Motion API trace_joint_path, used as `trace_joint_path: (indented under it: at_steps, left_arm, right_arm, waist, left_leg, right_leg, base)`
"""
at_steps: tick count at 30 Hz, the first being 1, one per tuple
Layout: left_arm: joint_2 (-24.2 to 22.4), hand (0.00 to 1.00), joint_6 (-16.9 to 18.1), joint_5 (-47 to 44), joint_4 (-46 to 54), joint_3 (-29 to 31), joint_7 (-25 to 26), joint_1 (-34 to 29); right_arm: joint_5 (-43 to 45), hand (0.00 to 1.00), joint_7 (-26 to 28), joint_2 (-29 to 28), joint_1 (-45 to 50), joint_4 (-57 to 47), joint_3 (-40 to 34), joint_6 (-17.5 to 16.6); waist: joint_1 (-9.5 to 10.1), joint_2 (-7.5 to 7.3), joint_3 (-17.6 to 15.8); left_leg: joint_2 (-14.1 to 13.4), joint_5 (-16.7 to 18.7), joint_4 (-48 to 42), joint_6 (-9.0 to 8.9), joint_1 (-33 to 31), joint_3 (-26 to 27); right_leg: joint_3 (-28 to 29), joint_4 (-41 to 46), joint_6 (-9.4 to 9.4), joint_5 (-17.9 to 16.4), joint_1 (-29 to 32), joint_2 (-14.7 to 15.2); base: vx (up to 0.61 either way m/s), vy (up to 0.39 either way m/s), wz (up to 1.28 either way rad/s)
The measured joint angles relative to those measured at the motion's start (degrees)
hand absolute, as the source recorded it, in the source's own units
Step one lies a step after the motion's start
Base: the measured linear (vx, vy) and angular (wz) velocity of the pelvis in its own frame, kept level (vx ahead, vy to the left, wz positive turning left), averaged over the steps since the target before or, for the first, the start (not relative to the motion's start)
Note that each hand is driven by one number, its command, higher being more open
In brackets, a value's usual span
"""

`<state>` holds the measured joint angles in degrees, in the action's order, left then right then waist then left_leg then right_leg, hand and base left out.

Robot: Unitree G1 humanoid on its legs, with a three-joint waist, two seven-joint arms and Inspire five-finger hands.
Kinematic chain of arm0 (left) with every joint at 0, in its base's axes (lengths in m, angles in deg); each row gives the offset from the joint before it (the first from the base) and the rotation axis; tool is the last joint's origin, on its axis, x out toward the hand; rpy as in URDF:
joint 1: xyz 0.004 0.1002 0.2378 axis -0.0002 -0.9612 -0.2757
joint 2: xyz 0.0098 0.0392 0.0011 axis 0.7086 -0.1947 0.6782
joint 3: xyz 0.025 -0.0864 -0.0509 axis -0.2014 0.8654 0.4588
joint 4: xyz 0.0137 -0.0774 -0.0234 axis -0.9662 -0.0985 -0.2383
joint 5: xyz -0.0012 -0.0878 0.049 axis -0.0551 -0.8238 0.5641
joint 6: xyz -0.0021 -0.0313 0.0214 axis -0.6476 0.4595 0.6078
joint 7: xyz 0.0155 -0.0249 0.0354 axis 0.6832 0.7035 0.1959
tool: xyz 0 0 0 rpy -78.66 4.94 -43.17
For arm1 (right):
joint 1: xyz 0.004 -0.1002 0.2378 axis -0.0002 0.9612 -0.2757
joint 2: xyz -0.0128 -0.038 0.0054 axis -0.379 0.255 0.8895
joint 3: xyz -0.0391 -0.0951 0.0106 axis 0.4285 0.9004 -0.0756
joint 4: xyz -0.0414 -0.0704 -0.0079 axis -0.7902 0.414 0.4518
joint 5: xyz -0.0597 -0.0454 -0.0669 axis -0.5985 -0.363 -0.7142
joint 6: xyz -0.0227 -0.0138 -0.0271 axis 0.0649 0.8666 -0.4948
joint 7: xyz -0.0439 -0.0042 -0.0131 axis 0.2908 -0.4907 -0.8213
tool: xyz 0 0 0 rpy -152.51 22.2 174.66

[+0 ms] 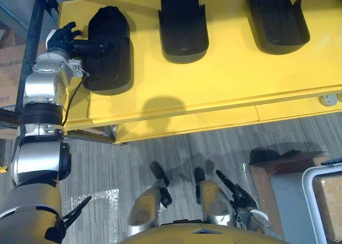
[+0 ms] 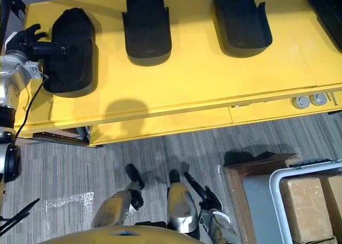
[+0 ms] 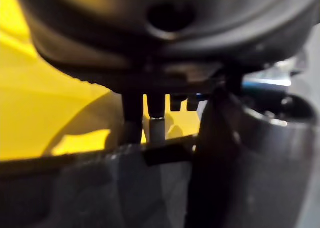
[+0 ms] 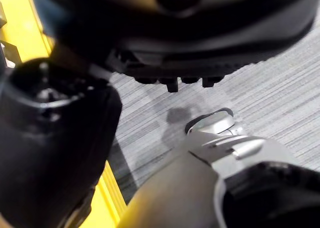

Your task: Walk over and take three plastic housings, then place them on the shelf

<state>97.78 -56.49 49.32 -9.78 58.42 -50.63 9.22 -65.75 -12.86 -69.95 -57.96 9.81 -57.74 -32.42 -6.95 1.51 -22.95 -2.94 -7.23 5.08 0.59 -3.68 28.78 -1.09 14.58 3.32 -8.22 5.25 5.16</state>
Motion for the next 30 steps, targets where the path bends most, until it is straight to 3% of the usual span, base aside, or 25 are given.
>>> trace_joint_path:
  at_steps: [4, 7, 11, 13, 16, 19, 22, 26, 27, 30]
  left_arm:
    - [-1.0, 1.00, 1.5, -0.7, 0.1, -1.1, 3.9, 0.0]
    - [-2.7, 1.00, 5.0, -0.8, 0.2, -2.8, 6.6, -0.2]
    - [-4.8, 1.00, 14.6, -13.1, 5.4, -3.5, 8.6, -4.6]
    - [-8.3, 1.00, 20.7, -23.3, 11.5, -3.4, 6.5, -9.1]
    - [-12.7, 1.00, 27.0, -31.5, 17.2, -3.4, 1.9, -14.8]
    - [-16.0, 1.00, 31.5, -34.3, 21.5, -3.3, -1.2, -18.4]
    - [-18.6, 1.00, 33.8, -34.1, 29.1, -3.3, -3.2, -22.9]
    - [-21.8, 1.00, 36.8, -31.2, 39.3, -3.2, -3.6, -29.0]
    - [-22.6, 0.00, 37.6, -28.6, 41.9, -3.2, -3.4, -31.2]
    - [-25.6, 0.00, 39.0, -19.8, 48.8, -3.6, -1.8, -37.6]
  right_arm:
    - [-1.0, 1.00, -1.8, -0.5, 1.3, 0.1, -0.1, -1.7]
    - [-1.1, 1.00, -2.2, -1.6, 1.8, 0.1, -1.1, -2.4]
    - [-1.2, 1.00, -2.3, -3.0, 2.7, 0.5, -2.6, -3.3]
    - [-3.0, 1.00, -2.4, -4.0, 2.9, 2.5, -4.8, -3.4]
    - [-5.6, 1.00, -3.1, -4.2, 3.0, 3.6, -5.1, -3.3]
    - [-5.7, 1.00, -3.2, -4.2, 2.9, 3.8, -5.7, -3.3]
    - [-5.6, 1.00, -3.2, -4.1, 3.0, 5.0, -6.7, -3.2]
    - [-5.6, 1.00, -3.3, -4.2, 3.2, 6.0, -6.8, -3.1]
    - [-5.6, 1.00, -3.5, -4.3, 3.2, 6.3, -6.8, -3.1]
    - [-5.5, 1.00, -4.4, -4.7, 4.0, 6.8, -6.8, -3.0]
  waist:
    - [-0.23, -0.18, 0.1]
    - [0.04, -0.76, 0.5]
    - [0.13, -1.48, 2.1]
    - [0.34, -1.55, 4.8]
    - [0.33, -1.57, 7.9]
    - [0.35, -0.67, 9.9]
    - [0.34, 0.12, 11.6]
    - [0.74, 0.03, 12.7]
    - [0.82, -0.11, 13.2]
    - [1.56, -0.64, 14.0]
  left_leg:
    - [0.0, 0.5, 0.0, 0.12, 1.0, 0.2]
    - [0.2, 0.5, 0.0, 0.35, 1.9, -0.2]
    - [0.4, 0.2, 0.0, 0.59, 3.4, -1.0]
    - [0.4, 0.2, -0.2, 0.58, 3.5, -1.7]
    - [0.4, 0.3, 0.0, 0.47, 4.7, -2.5]
    - [0.2, 0.3, 0.1, 0.24, 5.1, -2.7]
    - [0.2, 0.7, 0.1, -0.28, 5.3, -3.2]
    - [0.2, 0.7, 0.1, -0.26, 5.8, -3.3]
    - [0.3, 0.7, 0.1, -0.26, 5.9, -3.4]
    - [0.4, 0.7, 0.1, -0.25, 6.2, -3.8]
  right_leg:
    - [0.0, -2.2, 0.12, 0.8, -2.0, 0.0]
    - [-0.1, -2.9, 0.13, 0.8, -3.5, 0.0]
    - [-0.3, -4.1, 0.13, 0.8, -5.7, 0.0]
    - [-0.7, -5.0, 0.13, 0.8, -6.6, -0.1]
    - [-0.9, -6.0, 0.11, 0.8, -8.5, -0.3]
    - [-1.1, -6.4, -0.19, 1.0, -9.1, -0.4]
    - [-1.6, -7.2, -0.15, 1.5, -9.8, -0.4]
    - [-1.8, -8.1, -0.03, 2.1, -10.8, -0.4]
    - [-1.9, -8.6, -0.01, 2.4, -11.1, -0.3]
    - [-2.6, -9.9, 0.08, 3.0, -12.4, -0.2]
  base:
    - [0.06, 0.005, -0.01]
    - [0.06, 0.005, 0.04]
    - [0.05, -0.006, 0.08]
    - [0.07, -0.013, 0.14]
    - [0.05, -0.016, 0.07]
    - [0.00, 0.000, 0.00]
    - [-0.03, 0.017, 0.06]
    - [-0.01, 0.013, 0.01]
    - [-0.01, 0.032, 0.02]
    - [-0.01, 0.033, 0.08]
